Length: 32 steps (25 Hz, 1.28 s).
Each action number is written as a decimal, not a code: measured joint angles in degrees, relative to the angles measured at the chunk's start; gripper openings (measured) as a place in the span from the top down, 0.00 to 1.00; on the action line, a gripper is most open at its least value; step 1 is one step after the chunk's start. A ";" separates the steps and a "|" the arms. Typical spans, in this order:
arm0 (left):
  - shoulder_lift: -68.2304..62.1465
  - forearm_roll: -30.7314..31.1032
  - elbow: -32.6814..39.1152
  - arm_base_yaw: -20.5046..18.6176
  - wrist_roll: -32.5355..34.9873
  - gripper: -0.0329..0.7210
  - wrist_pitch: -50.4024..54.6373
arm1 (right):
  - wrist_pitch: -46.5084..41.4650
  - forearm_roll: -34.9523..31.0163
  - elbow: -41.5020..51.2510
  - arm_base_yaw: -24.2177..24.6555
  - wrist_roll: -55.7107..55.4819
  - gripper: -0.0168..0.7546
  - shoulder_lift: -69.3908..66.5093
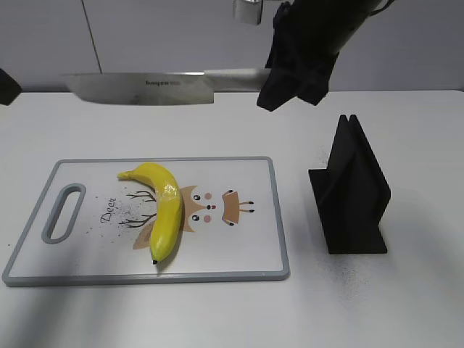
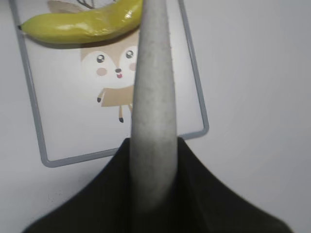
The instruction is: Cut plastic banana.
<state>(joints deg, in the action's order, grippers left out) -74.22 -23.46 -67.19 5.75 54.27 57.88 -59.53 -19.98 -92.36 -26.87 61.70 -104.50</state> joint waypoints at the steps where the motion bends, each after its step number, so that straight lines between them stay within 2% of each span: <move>1: -1.83 -0.64 -1.47 0.11 2.23 0.12 1.28 | -0.41 -1.27 -0.07 0.00 2.71 0.77 -0.57; 5: -8.21 -1.08 -5.06 2.87 8.19 0.13 4.33 | -1.78 -3.75 -0.13 -0.05 9.29 0.77 -2.72; 8: -10.79 -1.07 -5.59 6.84 11.12 0.15 2.94 | -3.85 -6.70 -0.13 -0.05 13.86 0.77 -4.27; 12: -12.54 -0.11 -5.59 10.76 12.02 0.17 0.72 | -4.22 -9.17 -0.13 -0.05 16.59 0.77 -4.67; 16: -14.11 -0.04 -5.66 11.89 12.08 0.22 0.30 | -3.38 -10.20 -0.20 -0.05 17.12 0.77 -4.67; 22: -15.05 0.63 -5.66 11.89 12.08 0.42 1.09 | -1.45 -10.39 -0.20 -0.05 17.19 0.77 -4.67; 25: -15.26 1.34 -5.66 11.89 12.08 0.56 1.76 | -1.40 -10.43 -0.20 -0.05 17.19 0.77 -4.67; 28: -16.37 2.31 -5.68 11.89 12.14 0.82 2.06 | -1.11 -10.45 -0.20 -0.05 17.21 0.77 -4.67; 29: -16.93 2.52 -5.68 11.89 12.21 0.87 2.13 | -0.97 -10.45 -0.20 -0.05 17.21 0.77 -4.67; 32: -18.61 2.58 -5.68 11.91 12.65 0.92 1.90 | -0.77 -10.04 -0.20 -0.05 16.55 0.77 -4.73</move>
<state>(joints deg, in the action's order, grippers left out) -92.82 -20.88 -72.87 17.67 66.92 59.78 -60.30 -30.02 -92.56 -26.92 78.25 -109.23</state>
